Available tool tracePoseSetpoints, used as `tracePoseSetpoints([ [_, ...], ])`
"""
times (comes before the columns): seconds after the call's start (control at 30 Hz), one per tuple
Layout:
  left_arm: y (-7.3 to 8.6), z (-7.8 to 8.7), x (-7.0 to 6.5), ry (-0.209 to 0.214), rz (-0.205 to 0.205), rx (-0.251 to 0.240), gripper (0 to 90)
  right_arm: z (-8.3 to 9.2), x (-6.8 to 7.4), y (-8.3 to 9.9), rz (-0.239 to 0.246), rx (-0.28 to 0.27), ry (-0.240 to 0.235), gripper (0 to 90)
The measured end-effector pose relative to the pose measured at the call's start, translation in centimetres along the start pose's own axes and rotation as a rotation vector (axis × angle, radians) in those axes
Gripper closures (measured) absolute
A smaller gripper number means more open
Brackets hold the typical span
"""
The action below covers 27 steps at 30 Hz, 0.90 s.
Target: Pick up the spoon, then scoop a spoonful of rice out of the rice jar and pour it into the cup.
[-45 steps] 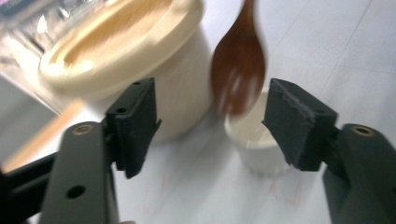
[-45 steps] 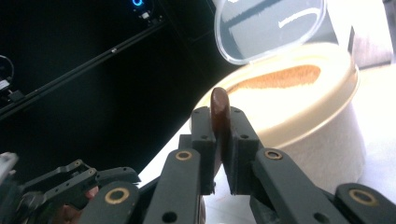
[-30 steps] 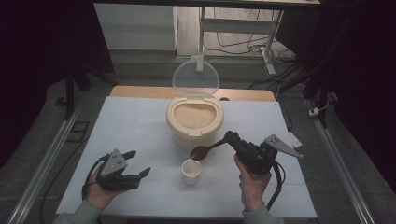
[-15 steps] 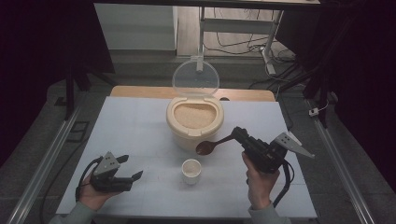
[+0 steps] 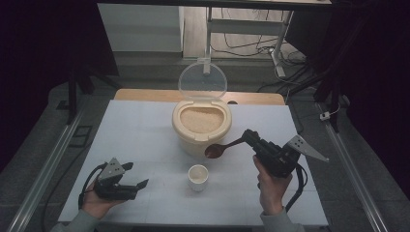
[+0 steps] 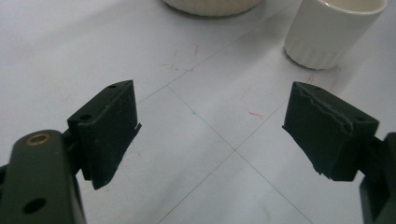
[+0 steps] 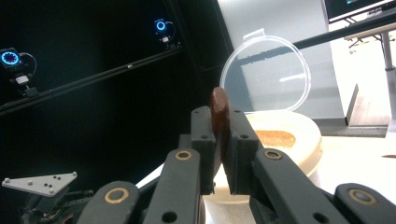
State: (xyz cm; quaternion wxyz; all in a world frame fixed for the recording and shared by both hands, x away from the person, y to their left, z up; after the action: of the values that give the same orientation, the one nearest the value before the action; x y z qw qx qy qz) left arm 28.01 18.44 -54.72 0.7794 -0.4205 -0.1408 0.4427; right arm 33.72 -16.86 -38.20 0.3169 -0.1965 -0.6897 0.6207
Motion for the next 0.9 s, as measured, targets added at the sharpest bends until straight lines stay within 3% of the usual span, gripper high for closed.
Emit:
tracePoseSetpoints([
  [0.4, 0.3, -0.3, 0.4, 0.008, 0.012, 0.024, 15.3, -1.7, -1.1, -2.8, 0.007, -0.061, 0.009, 83.6],
  [0.63, 0.4, -0.3, 0.4, 0.01, 0.017, 0.028, 15.1, -3.2, -2.7, -4.6, 0.019, -0.087, 0.071, 83.6],
  [0.73, 0.4, -0.4, 0.4, 0.011, 0.015, 0.033, 14.9, -4.3, -3.6, -5.3, 0.05, -0.079, 0.115, 83.7],
  [0.9, 0.6, -0.7, 0.2, 0.016, 0.016, 0.047, 14.8, -5.6, -4.3, -5.1, 0.087, -0.046, 0.148, 83.7],
])
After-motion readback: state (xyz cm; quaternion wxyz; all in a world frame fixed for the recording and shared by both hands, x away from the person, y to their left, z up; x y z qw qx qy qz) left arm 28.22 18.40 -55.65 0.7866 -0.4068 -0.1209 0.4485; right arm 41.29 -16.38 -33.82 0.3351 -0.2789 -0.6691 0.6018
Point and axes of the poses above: each handheld gripper's, and its own axes: z roughly backward along the jaws, y roughly out of its underside, x roughly to its left, the point moved 8 cm from there along -z, roughly forward along the jaws, and after that the axes turned 8 degrees about z, right-handed, at the moved point
